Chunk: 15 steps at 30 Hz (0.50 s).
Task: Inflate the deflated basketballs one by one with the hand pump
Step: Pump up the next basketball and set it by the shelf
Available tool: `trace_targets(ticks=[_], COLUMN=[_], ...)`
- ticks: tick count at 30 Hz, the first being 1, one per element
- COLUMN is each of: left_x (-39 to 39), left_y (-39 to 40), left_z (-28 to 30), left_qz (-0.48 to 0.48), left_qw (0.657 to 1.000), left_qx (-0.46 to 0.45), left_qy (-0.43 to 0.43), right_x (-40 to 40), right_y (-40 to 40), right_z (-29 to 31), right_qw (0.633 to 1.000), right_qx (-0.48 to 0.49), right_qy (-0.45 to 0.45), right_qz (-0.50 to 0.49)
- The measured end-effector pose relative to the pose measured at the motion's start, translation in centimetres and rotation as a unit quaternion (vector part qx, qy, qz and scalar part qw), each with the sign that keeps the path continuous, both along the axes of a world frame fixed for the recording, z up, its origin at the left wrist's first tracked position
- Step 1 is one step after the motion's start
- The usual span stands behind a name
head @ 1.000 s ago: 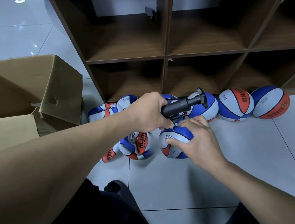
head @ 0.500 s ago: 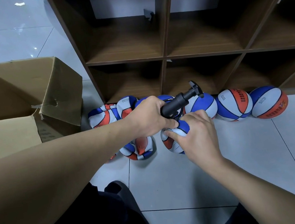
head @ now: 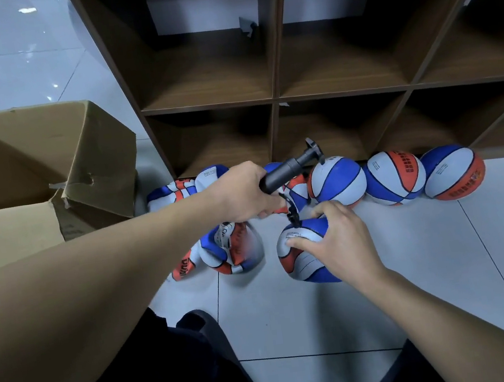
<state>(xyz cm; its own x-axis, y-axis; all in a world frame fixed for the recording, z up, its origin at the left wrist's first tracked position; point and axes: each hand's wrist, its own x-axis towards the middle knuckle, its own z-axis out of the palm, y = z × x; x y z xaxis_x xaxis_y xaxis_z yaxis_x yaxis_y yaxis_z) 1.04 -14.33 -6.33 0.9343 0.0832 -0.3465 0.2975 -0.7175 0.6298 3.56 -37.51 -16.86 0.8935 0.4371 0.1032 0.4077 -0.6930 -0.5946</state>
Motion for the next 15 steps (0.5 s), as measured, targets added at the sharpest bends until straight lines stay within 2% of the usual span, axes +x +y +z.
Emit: trace_targets(ticks=[5,10,15], left_x=[-1.4,-2.2,-1.8], left_y=[-0.6,-2.1,-2.6], left_z=[-3.3,-5.3,-5.6], left_qz=[-0.099,-0.146,-0.168], left_qw=[0.99,0.982,0.974], left_qx=[0.07,0.053,0.136], left_qy=[0.073,0.104,0.074], right_x=[0.4,-0.1,0.2], right_y=[-2.7,-4.5,-4.4], right_z=[-3.6,-6.5,-7.3], right_qw=[0.988,0.966,0.963], right_qx=[-0.114,-0.169,-0.143], right_qy=[0.082,0.155,0.186], right_qz=[0.059,0.123,0.135])
